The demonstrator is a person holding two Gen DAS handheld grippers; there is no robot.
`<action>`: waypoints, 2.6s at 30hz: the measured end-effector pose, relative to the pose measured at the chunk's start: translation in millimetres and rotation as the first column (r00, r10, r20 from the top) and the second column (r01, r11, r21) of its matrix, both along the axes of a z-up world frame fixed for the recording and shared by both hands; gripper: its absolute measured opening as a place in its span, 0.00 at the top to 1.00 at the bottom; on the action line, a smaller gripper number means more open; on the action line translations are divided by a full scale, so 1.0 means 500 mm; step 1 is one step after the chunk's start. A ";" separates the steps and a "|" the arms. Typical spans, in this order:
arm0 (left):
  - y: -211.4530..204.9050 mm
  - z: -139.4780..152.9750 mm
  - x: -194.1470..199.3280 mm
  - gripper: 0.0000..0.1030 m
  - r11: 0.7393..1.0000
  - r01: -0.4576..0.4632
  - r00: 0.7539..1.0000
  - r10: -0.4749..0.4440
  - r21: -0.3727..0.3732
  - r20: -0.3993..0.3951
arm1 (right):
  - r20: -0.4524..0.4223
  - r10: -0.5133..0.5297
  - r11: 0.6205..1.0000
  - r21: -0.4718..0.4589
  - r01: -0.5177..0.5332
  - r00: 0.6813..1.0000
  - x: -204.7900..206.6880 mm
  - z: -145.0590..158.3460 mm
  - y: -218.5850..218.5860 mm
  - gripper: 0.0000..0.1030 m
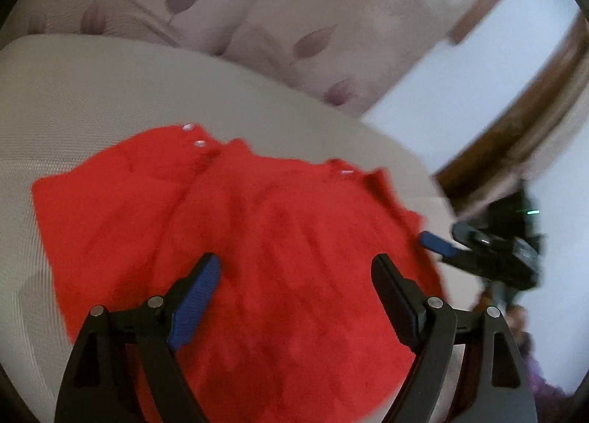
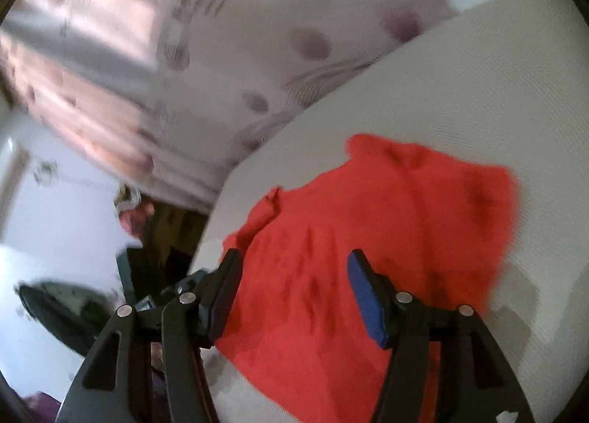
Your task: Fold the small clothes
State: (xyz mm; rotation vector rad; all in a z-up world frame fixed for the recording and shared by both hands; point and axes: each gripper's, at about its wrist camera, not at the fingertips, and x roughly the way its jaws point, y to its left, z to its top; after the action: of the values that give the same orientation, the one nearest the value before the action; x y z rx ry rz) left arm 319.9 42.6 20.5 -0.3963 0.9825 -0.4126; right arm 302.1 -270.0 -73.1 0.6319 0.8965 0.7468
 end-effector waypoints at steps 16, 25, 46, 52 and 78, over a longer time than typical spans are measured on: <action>0.264 0.044 -0.046 0.17 0.807 -0.590 0.803 0.584 0.017 0.124 | -0.039 -0.273 0.961 0.035 0.274 0.961 0.036 -0.053 -0.136 0.51; 0.026 0.082 -0.072 0.17 0.998 -0.064 0.993 0.061 0.026 0.104 | 0.041 -0.118 0.993 0.000 0.118 0.992 -0.076 -0.032 -0.051 0.45; 0.250 0.054 -0.058 0.17 0.881 -0.441 0.895 0.419 0.171 0.149 | 0.021 -0.096 0.995 -0.004 0.096 0.995 -0.097 -0.095 -0.043 0.45; 0.205 0.019 -0.143 0.17 0.937 -0.299 0.954 0.289 0.183 0.079 | 0.058 -0.185 0.982 0.035 0.183 0.981 -0.141 -0.068 -0.103 0.44; 0.200 -0.027 -0.230 0.17 0.966 -0.130 0.991 0.131 0.223 0.007 | -0.022 -0.119 0.989 -0.085 0.117 0.993 -0.248 -0.112 -0.115 0.94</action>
State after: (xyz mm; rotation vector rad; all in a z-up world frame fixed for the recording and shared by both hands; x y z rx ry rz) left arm 204.9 142.5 7.0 -0.2576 0.9923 -0.1788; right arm 178.1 -327.6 -129.3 0.6165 0.9030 0.5925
